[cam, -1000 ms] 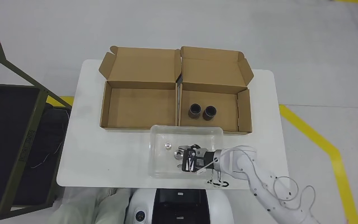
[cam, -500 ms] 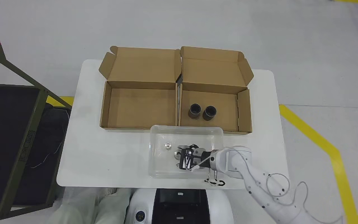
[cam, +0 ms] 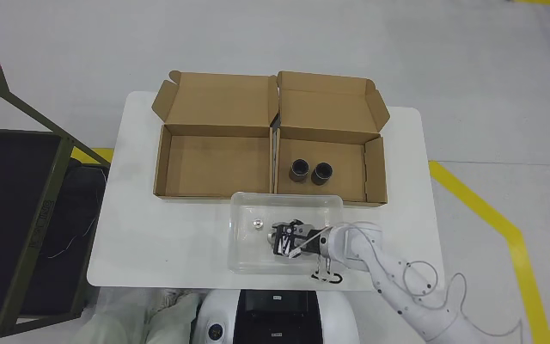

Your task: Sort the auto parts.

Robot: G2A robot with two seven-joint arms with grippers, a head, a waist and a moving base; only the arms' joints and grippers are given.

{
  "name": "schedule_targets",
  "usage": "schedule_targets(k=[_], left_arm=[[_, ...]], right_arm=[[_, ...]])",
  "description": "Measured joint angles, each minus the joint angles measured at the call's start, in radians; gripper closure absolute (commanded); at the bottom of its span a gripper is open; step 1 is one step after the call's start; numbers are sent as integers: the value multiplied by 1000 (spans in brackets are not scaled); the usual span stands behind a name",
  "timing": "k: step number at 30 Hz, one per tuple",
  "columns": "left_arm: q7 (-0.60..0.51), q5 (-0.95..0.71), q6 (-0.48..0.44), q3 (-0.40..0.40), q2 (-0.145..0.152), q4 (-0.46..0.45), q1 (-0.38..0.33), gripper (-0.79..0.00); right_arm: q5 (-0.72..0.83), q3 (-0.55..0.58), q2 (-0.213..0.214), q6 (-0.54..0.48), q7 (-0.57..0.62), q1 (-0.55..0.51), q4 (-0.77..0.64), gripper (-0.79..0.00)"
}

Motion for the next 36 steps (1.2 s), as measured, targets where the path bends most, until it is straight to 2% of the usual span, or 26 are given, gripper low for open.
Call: schedule_targets(k=[8,29,36], left_arm=[[0,0,0,0,0,0,0,-785],[0,0,0,0,0,0,0,-785],[0,0,0,0,0,0,0,-785]], right_arm=[[41,15,3,-9,-6,-11,-43,0],[195,98,19,-16,11,-36,-205,0],[235,139,18,65,-33,-35,-250,0]])
